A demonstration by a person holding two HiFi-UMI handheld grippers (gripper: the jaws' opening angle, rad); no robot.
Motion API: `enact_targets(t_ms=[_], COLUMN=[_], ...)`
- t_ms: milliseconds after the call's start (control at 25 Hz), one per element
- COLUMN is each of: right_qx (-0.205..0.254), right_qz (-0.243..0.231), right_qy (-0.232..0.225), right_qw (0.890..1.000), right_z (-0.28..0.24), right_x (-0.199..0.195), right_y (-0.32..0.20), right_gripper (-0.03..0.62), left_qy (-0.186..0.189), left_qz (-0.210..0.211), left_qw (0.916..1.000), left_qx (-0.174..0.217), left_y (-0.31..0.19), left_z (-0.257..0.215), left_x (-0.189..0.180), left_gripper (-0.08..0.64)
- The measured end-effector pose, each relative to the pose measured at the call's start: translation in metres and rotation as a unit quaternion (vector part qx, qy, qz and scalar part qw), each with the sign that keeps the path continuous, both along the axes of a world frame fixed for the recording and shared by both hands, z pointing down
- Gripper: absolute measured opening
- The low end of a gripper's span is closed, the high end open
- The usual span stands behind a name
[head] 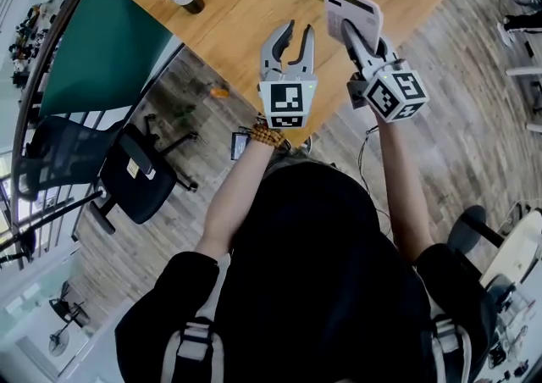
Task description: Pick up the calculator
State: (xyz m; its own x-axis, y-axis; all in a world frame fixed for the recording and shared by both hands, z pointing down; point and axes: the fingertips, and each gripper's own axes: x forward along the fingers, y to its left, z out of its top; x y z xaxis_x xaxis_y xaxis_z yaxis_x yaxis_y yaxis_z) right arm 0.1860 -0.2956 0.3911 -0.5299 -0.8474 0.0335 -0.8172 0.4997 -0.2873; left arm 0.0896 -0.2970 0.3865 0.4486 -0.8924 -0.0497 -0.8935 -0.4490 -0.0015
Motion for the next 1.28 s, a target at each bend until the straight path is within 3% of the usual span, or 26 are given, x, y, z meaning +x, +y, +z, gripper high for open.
enact_targets(t_ms=[400, 560, 1040, 1280], right_qx=[0.079, 0.073, 0.037, 0.025], right_qz=[0.061, 0.066, 0.064, 0.073], right_qy=[0.018, 0.013, 0.052, 0.041], right_qw=[0.995, 0.995, 0.996, 0.996], right_z=[-0.023, -0.012, 0.013, 0.046], right_x=[0.013, 0.012, -0.002, 0.008], right_y=[0.019, 0.03, 0.048, 0.057], right_gripper=[0.083, 0.083, 0.083, 0.083], left_qy=[0.003, 0.004, 0.003, -0.003], left_qz=[-0.007, -0.008, 0.009, 0.008], left_qw=[0.9996, 0.9995, 0.9999, 0.9996], left_qx=[0.026, 0.029, -0.005, -0.025], left_y=[0.017, 0.023, 0.038, 0.044], left_z=[-0.015, -0.01, 0.02, 0.041], left_x=[0.007, 0.008, 0.011, 0.01], left_gripper=[0.101, 0.097, 0.092, 0.087])
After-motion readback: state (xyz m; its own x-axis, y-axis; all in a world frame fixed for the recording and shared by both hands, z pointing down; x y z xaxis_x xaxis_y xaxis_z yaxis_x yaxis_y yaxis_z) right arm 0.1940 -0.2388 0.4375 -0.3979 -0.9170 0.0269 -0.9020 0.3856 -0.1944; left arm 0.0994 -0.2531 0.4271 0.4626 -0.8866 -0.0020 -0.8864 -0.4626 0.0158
